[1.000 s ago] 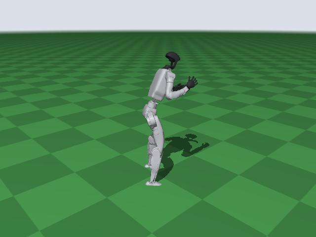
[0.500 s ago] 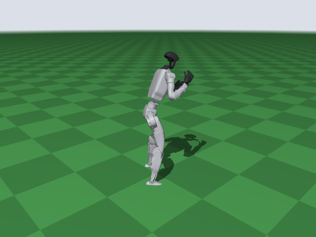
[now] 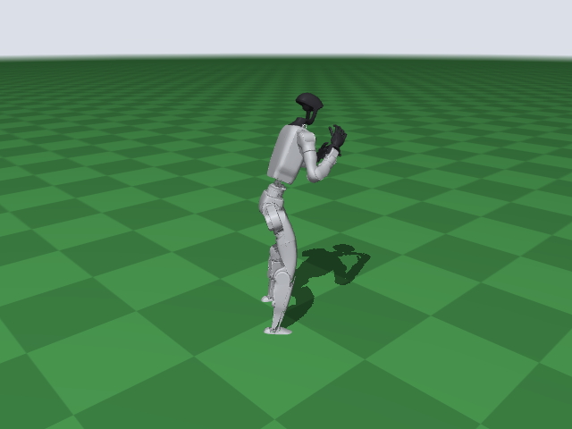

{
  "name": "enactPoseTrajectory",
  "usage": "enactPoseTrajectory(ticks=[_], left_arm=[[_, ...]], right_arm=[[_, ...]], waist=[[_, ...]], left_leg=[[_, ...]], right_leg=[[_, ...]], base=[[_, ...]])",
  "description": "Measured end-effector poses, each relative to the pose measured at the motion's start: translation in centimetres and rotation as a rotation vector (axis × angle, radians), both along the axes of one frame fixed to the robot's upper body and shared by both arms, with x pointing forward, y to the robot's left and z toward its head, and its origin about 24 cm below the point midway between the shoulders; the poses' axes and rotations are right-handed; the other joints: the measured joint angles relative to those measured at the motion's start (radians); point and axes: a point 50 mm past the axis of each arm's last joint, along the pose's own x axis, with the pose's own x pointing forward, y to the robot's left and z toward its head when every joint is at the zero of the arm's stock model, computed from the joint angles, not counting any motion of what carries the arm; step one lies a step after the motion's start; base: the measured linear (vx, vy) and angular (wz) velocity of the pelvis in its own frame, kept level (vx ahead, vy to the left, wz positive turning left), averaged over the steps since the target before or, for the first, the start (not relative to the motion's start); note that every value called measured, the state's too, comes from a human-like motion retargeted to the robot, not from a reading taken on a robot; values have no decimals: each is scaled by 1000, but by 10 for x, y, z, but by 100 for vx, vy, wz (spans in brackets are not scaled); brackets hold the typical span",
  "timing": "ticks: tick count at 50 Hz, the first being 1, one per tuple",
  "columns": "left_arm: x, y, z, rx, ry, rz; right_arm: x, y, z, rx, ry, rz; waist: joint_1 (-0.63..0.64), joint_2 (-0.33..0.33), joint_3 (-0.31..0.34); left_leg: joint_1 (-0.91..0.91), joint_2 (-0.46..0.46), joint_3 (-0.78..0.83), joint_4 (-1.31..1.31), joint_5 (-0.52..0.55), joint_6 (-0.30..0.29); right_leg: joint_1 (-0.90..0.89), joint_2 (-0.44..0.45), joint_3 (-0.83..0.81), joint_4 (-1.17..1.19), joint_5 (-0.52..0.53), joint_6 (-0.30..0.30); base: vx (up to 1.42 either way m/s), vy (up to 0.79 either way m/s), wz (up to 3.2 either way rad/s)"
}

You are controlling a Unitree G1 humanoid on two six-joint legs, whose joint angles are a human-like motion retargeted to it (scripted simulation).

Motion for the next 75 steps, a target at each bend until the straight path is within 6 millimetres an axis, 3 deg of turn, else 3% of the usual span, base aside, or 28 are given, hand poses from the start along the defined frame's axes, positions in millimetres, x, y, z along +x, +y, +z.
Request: enactPoseTrajectory(ticks=[17,37,55,75], left_arm=[[4,6,-3,-97,69,-21],[5,21,-24,-179,230,-40],[2,33,-44,-193,350,-31],[3,27,-62,-192,489,-124]], right_arm=[[6,4,-1,40,58,83],[4,-2,-10,86,135,139],[12,-2,-23,19,166,4],[25,-1,-36,-125,239,-82]], waist=[[-26,14,-32],[-70,32,-90],[-93,22,-160],[-84,15,-210]], left_leg=[[55,17,23,35,-19,6],[151,28,62,13,-11,22],[223,23,109,-63,20,49],[277,7,154,-91,23,87]], right_leg=[[50,13,21,-10,-17,5],[119,27,47,-48,-20,13],[163,34,66,-130,15,29],[200,30,99,-204,56,46]], base=[[0,0,0],[0,0,0],[0,0,0],[0,0,0]])
